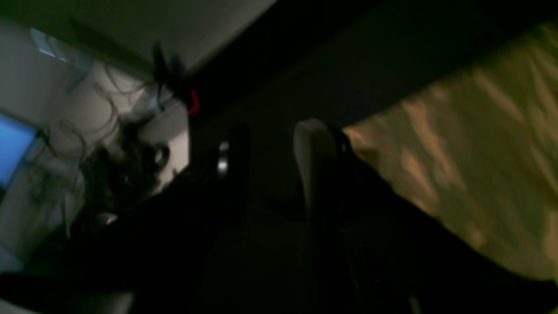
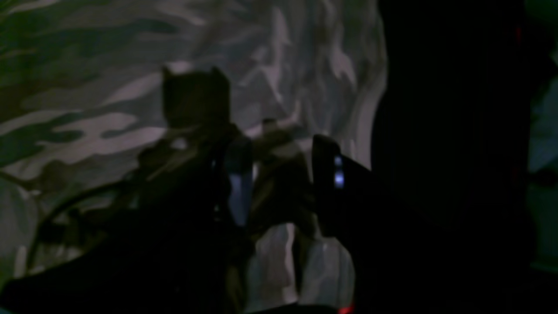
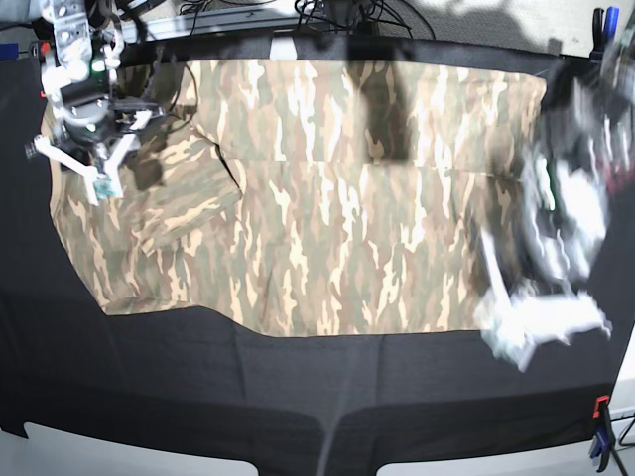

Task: Layout the t-shirt on the table in an organized manner, then fold the t-shirt properly
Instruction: 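Release the shirt and move both grippers away from it, then move both grippers to the shirt's side edge and grasp it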

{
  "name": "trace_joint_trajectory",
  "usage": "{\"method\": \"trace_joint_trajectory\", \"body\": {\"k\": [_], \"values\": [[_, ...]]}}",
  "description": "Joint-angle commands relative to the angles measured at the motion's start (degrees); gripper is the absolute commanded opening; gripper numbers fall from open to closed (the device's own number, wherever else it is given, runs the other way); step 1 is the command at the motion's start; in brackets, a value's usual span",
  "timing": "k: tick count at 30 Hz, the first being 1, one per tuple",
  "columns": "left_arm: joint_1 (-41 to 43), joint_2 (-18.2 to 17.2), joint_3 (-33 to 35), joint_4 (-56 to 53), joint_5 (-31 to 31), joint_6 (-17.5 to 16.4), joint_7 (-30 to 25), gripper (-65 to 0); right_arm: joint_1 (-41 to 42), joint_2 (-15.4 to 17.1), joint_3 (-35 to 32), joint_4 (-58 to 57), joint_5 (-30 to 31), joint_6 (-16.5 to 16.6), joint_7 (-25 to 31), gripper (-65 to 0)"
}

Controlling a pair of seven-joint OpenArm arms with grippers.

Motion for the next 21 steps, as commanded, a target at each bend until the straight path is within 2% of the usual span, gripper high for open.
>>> {"method": "trace_joint_trajectory", "body": {"k": [1,3,6,8,10,12,14,16,19,21], "values": [[-3.23,0.46,-2.71,-3.08,-3.39,-1.51,-2.23,-45.2,0.20,-0.28,1.11,0.98,0.24,-0.35,1.70,-42.9],[-7.21,2.29,-6.75,-11.69,-12.20,-7.96,-4.15,-45.2,0.20,-1.51,2.45,0.98,0.96,-0.33,1.95,-42.9],[-13.70,4.26,-11.30,-25.88,-23.04,-20.33,-5.95,-45.2,0.20,-2.10,2.91,0.98,0.98,-0.31,1.73,-42.9],[-17.90,5.22,-13.20,-36.26,-27.34,-26.88,-7.32,-45.2,0.20,-2.10,2.86,0.98,0.98,-0.28,1.66,-42.9],[-21.68,5.79,-14.12,-46.73,-29.42,-31.54,-9.77,-45.2,0.20,-2.10,2.86,0.98,0.98,-0.24,1.66,-42.9],[-24.63,6.21,-14.23,-56.74,-30.01,-33.64,-13.22,-45.2,0.20,-2.12,2.86,0.98,1.01,-0.20,1.66,-42.9],[-26.73,6.54,-14.23,-65.70,-30.47,-33.68,-17.73,-45.2,0.20,-2.12,2.86,0.98,1.03,-0.17,1.49,-43.0],[-27.56,6.69,-14.23,-72.85,-32.94,-35.93,-21.73,-45.2,0.20,-2.12,2.86,0.98,1.81,-0.13,1.44,-43.0],[-27.58,7.37,-14.23,-79.52,-34.42,-41.81,-25.16,-45.2,0.20,-2.12,2.86,1.03,3.39,-0.04,1.53,-43.0],[-27.58,8.22,-14.23,-82.03,-34.42,-42.49,-26.18,-45.2,0.20,-2.12,2.86,1.11,3.37,0.42,1.53,-43.0]]}}
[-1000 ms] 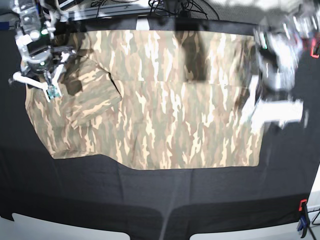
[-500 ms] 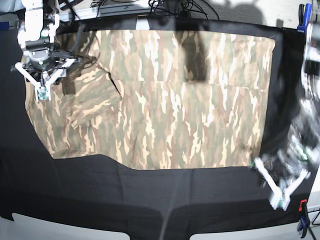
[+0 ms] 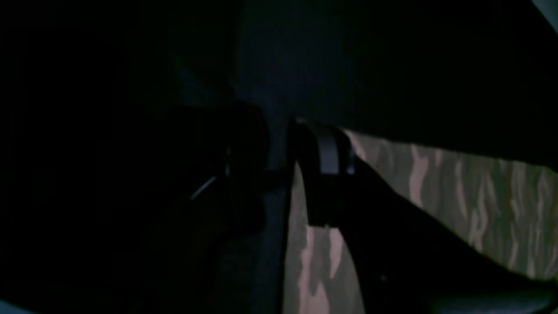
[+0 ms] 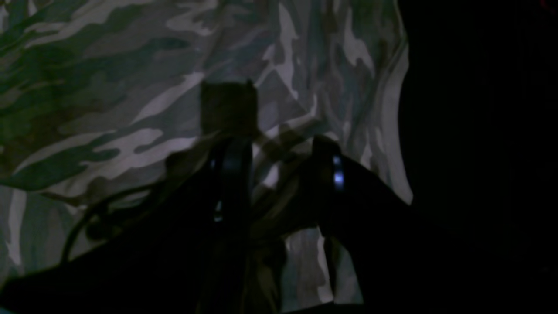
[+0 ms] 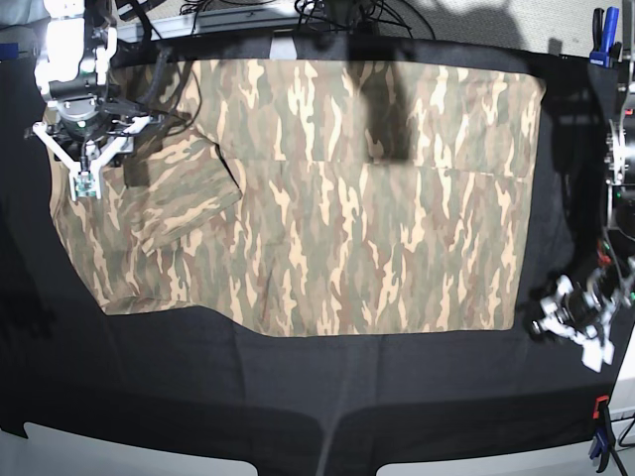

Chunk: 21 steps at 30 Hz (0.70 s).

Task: Layout the t-shirt on the table in an organized manner, then fold the t-shirt properly
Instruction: 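Move both grippers to the shirt's side edge and grasp it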

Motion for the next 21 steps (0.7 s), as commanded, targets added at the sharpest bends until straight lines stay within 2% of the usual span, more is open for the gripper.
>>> {"method": "trace_joint_trajectory", "body": {"k": [1,6,10,12,16,21], "values": [[-2.38,0.04,-0.26,0.15,-0.94,-0.74,-1.46,-45.2,0.13,0.61,0.35,1.14,-0.22,0.22,0.98,-43.0],[-2.14,2.73,-0.26,-0.26,0.00,-0.72,-1.44,-45.2,-0.02,0.61,0.35,2.32,-0.22,0.22,0.92,-43.0],[-1.42,4.04,-0.26,-0.24,6.75,-0.59,-4.85,-45.1,-0.04,0.61,0.35,5.03,-0.24,0.26,0.28,-43.0],[-1.27,3.89,-0.26,-0.24,9.84,1.99,-6.47,-45.1,-0.02,0.61,0.35,6.64,-0.24,0.37,-0.28,-43.0],[-1.31,2.67,-0.26,-0.22,10.03,7.39,-8.11,-45.2,-0.02,0.61,0.35,9.66,-0.22,1.05,-0.90,-43.0],[-0.96,1.29,-0.26,-0.24,8.98,8.00,-8.28,-45.2,-0.04,0.59,0.35,12.74,-0.22,1.16,-2.29,-43.0]]}}
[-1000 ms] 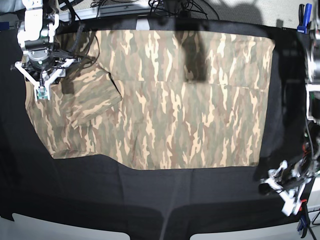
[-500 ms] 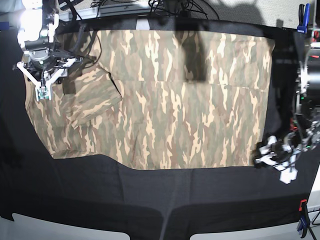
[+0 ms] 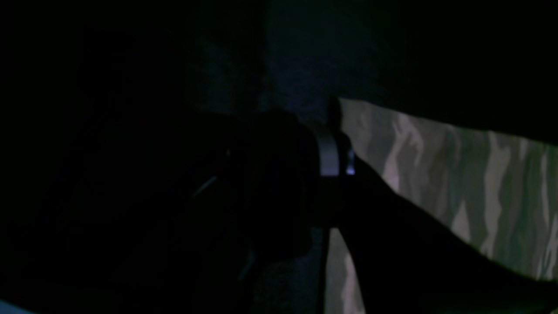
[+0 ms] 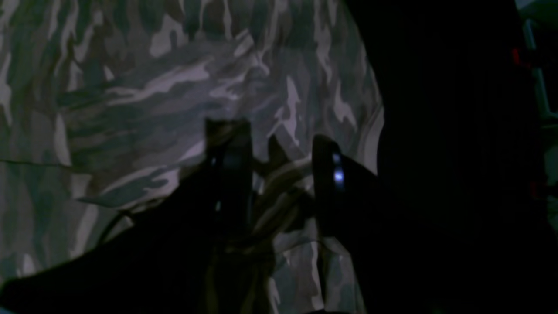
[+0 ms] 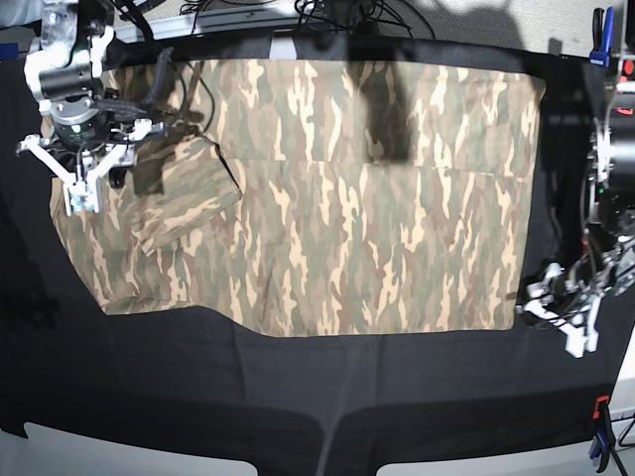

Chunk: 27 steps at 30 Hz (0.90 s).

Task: Layout the t-shirt on the table in an organized manner, then fold the t-shirt properly
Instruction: 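Move both grippers to the shirt's side edge and grasp it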

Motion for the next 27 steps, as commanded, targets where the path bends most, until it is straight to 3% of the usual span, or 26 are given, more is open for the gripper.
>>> {"method": "trace_joint_trajectory", "body": {"k": [1,7,12,15,20,21,24,25,27], "values": [[-1.79,-0.35,-0.26,0.79,-1.68,-0.68,-0.59,-45.2,0.11,0.61,0.35,1.70,-0.20,-0.09,0.90,-43.0],[-1.07,1.46,-0.26,0.79,-3.50,-2.60,6.47,-45.2,-0.04,-2.49,0.35,3.13,-0.22,0.24,0.70,-43.0],[-0.94,1.60,-0.26,0.79,-6.14,-3.76,6.49,-45.2,-0.02,-5.03,0.35,3.56,-0.20,0.26,0.74,-43.0],[-0.74,1.92,-0.26,0.79,-6.10,-6.47,6.47,-45.2,-0.04,-5.05,0.35,4.09,-0.20,0.26,0.70,-43.0],[1.44,2.80,-0.26,0.79,-4.74,-6.43,2.80,-45.2,-0.04,-5.07,0.35,5.97,-0.22,0.26,0.07,-43.0],[1.79,2.84,-0.26,0.79,-2.86,-5.42,0.79,-45.2,-0.04,-5.05,0.35,6.47,-0.24,0.33,-0.46,-43.0],[2.38,2.49,-0.26,0.79,0.85,2.29,-2.51,-45.2,-0.26,-5.07,0.35,7.56,-0.26,1.42,-1.68,-43.0],[2.38,2.32,-0.26,0.79,0.85,3.50,-2.58,-45.2,-0.59,-5.05,0.35,7.56,-0.26,2.12,-1.62,-43.0],[2.36,2.32,-0.26,0.79,-0.04,2.82,-1.22,-45.2,-1.01,-5.05,0.35,7.56,-0.24,2.45,-1.57,-43.0]]}}
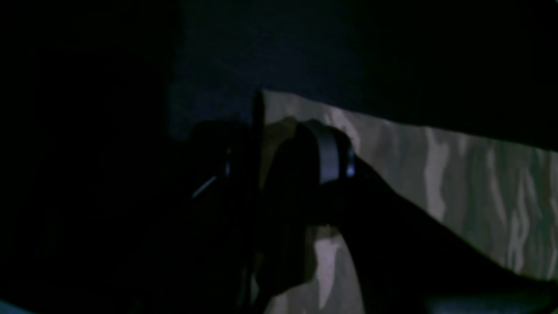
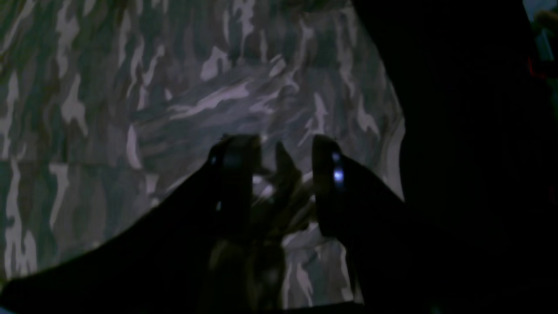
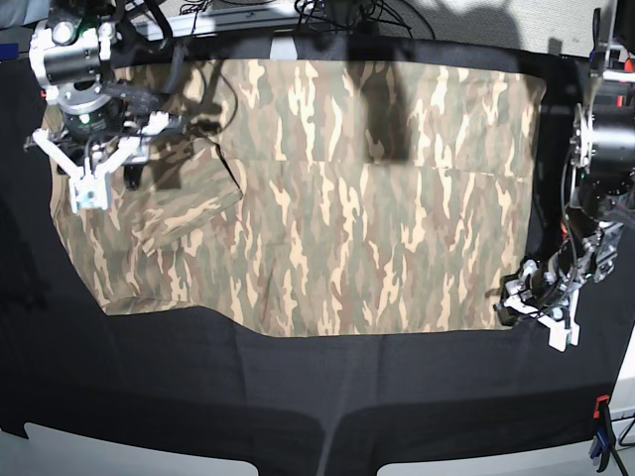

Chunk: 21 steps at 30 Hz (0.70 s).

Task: Layout the t-shirt on the table in an organized manner, then fold the t-shirt properly
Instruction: 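Move both grippers to the shirt's side edge and grasp it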

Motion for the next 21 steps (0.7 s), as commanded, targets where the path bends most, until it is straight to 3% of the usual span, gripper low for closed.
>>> {"method": "trace_joint_trajectory", "body": {"k": [1,3,5,11,21], "values": [[-1.07,-0.59,-0.04,0.17,-0.13,-0.70,2.47,-45.2,-0.07,0.50,0.28,1.09,-0.22,-0.15,1.14,-43.0],[-1.05,0.02,-0.04,0.17,-2.34,-5.14,4.04,-45.2,-0.07,0.50,0.28,1.09,-0.22,-0.17,1.53,-43.0],[-1.07,0.94,-0.04,0.17,-2.84,-7.08,4.90,-45.2,-0.09,0.50,0.28,1.09,-0.22,-0.17,1.55,-43.0],[-1.07,2.32,-0.04,0.17,-2.82,-7.04,4.83,-45.2,-0.09,0.50,0.28,1.09,-0.22,-0.17,0.66,-43.0],[-1.29,1.31,-0.04,0.24,-2.82,-7.02,2.97,-45.6,-0.07,0.50,0.28,1.09,-1.95,-0.20,0.46,-43.0]]}}
